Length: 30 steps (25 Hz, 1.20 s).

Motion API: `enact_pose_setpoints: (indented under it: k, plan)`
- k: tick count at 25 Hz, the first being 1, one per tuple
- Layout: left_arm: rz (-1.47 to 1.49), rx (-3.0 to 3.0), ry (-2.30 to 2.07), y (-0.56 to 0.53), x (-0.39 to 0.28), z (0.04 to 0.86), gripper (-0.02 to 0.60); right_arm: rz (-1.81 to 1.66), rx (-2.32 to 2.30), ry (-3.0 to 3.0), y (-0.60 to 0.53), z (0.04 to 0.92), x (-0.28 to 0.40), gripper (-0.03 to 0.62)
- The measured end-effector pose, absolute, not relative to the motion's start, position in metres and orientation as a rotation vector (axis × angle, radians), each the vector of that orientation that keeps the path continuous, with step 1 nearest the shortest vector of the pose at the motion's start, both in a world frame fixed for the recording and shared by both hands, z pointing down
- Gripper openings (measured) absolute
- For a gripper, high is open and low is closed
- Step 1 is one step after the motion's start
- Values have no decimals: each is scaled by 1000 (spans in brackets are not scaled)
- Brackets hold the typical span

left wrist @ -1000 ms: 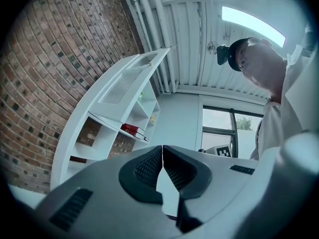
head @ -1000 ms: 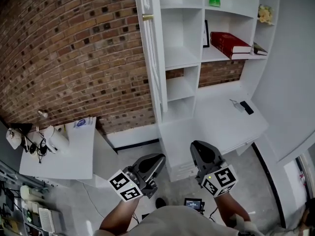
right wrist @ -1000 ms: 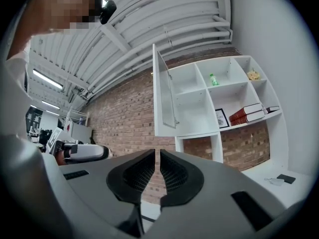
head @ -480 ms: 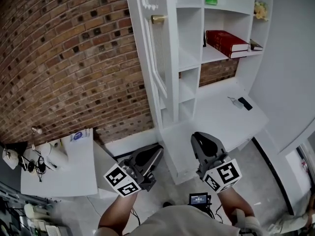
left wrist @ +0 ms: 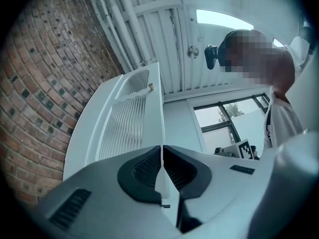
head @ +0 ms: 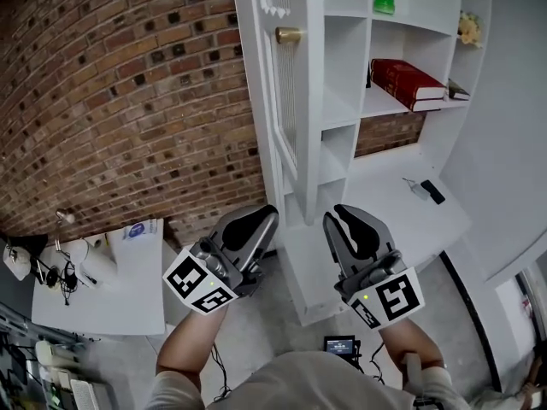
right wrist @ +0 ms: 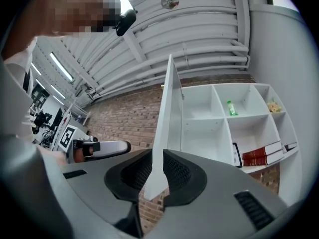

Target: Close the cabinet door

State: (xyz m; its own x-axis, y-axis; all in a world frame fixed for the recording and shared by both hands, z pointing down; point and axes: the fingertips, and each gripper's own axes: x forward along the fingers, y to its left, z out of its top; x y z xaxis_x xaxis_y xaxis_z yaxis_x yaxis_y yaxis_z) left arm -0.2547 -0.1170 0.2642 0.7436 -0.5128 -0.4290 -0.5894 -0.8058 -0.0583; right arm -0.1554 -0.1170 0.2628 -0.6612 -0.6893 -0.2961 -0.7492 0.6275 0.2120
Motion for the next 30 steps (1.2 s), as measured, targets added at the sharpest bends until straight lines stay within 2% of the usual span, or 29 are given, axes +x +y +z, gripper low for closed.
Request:
enact_pose_setpoints:
  k: [14, 19, 24, 30]
  plan:
    - [665, -2443, 838, -142, -258, 130, 18, 737, -1097, 2627, -125, 213, -185, 67]
    - [730, -2395, 770, -145, -255, 77, 57, 754, -1087, 2640, -123, 212, -193, 67]
    - [740, -2395, 738, -154, -247, 51, 83, 769, -1086, 2650, -122, 210, -196, 67]
    - [733, -2404, 715, -163, -232, 34, 86, 805, -1104, 2633, -121, 203, -194, 67]
